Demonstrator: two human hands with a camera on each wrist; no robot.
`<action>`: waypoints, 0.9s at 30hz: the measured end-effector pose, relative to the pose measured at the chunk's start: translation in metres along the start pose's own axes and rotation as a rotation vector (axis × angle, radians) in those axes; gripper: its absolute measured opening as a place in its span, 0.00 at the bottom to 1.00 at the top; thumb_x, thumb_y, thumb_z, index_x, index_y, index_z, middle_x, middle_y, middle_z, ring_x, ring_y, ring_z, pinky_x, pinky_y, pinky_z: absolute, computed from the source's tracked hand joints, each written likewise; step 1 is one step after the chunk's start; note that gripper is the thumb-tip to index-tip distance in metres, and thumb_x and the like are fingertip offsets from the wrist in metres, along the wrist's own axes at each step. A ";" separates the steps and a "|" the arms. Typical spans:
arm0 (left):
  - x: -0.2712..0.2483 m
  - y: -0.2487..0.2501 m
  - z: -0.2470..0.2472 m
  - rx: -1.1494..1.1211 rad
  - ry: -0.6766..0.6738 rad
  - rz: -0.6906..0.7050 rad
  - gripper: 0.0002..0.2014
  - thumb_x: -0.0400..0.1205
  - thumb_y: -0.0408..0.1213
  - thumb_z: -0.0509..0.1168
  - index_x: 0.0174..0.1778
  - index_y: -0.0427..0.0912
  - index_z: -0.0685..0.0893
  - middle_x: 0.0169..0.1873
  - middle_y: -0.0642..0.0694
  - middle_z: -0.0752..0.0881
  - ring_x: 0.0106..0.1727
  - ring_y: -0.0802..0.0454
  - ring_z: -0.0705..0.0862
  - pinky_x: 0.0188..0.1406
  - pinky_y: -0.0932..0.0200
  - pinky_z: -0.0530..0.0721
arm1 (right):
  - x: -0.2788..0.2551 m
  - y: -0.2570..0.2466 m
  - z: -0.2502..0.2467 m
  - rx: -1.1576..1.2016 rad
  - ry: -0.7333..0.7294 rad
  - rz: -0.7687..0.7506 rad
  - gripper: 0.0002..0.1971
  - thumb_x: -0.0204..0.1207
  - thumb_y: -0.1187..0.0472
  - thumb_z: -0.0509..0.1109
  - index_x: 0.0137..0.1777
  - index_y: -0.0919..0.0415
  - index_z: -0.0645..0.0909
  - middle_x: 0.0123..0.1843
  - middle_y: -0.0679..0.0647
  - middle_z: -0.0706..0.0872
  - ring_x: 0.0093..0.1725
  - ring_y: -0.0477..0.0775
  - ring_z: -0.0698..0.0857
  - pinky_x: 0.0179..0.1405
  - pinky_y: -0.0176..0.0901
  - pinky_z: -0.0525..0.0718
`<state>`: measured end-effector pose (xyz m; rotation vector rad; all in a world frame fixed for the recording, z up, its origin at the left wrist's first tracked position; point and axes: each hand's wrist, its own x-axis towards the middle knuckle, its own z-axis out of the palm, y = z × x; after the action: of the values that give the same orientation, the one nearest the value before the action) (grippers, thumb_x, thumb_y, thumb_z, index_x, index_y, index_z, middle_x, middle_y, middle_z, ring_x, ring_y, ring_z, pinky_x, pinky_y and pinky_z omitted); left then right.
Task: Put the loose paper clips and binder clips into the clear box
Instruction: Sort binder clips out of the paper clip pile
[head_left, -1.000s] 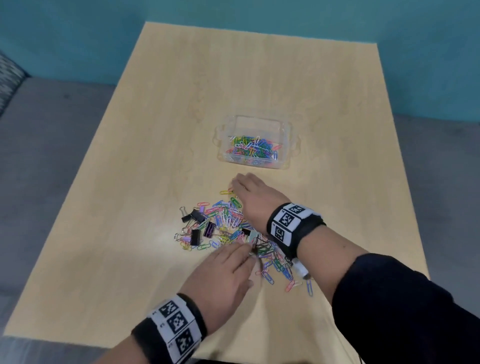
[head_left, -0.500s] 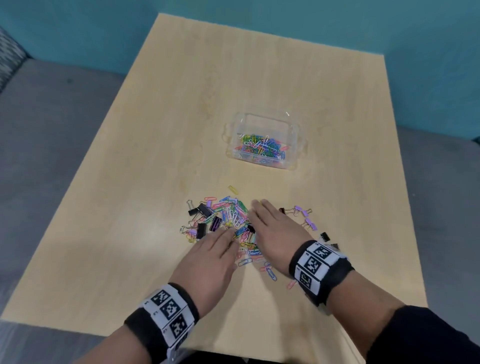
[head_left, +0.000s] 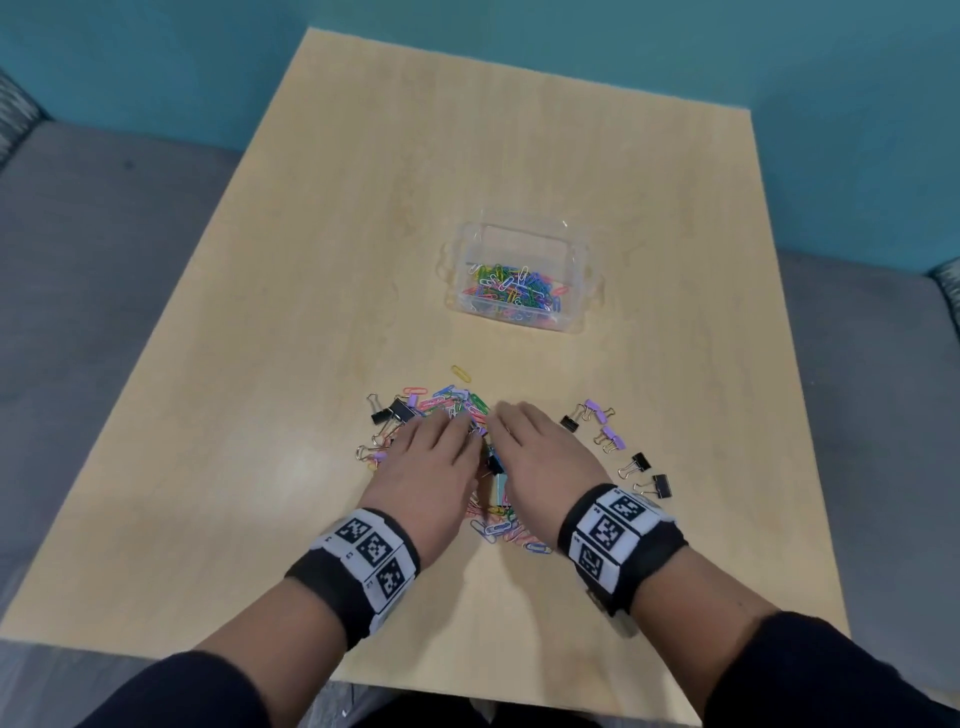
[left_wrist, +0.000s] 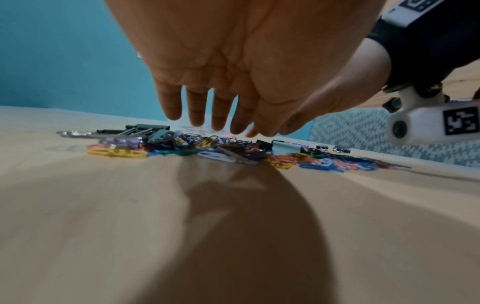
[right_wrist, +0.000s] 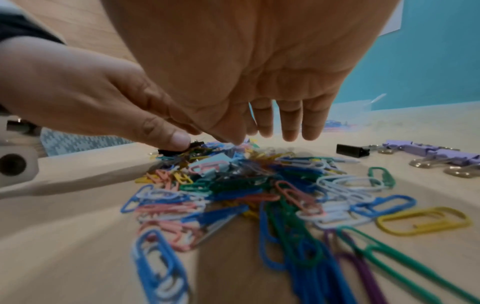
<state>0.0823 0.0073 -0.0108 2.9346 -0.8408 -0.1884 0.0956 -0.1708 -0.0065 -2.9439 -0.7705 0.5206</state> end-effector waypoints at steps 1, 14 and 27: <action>0.002 0.000 0.001 0.010 -0.012 -0.013 0.23 0.82 0.44 0.50 0.69 0.39 0.75 0.70 0.38 0.74 0.72 0.35 0.69 0.71 0.38 0.69 | 0.000 0.000 0.002 -0.017 -0.035 0.009 0.34 0.72 0.62 0.60 0.79 0.69 0.59 0.79 0.64 0.63 0.76 0.69 0.63 0.73 0.60 0.68; 0.026 0.004 0.004 0.012 -0.032 -0.014 0.23 0.80 0.47 0.55 0.73 0.54 0.71 0.77 0.35 0.66 0.75 0.31 0.62 0.73 0.35 0.62 | -0.028 -0.012 0.001 0.138 0.123 0.077 0.22 0.68 0.61 0.52 0.60 0.62 0.77 0.62 0.59 0.80 0.62 0.63 0.78 0.55 0.54 0.82; 0.043 0.001 -0.001 0.007 -0.028 -0.038 0.23 0.81 0.44 0.59 0.74 0.55 0.70 0.79 0.38 0.62 0.79 0.34 0.56 0.76 0.36 0.56 | -0.028 0.001 -0.003 0.070 0.124 0.114 0.24 0.68 0.63 0.60 0.66 0.66 0.77 0.68 0.60 0.79 0.68 0.66 0.75 0.66 0.59 0.77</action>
<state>0.1181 -0.0162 -0.0134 2.9630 -0.7914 -0.2297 0.0737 -0.1850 0.0049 -2.9343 -0.5633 0.3594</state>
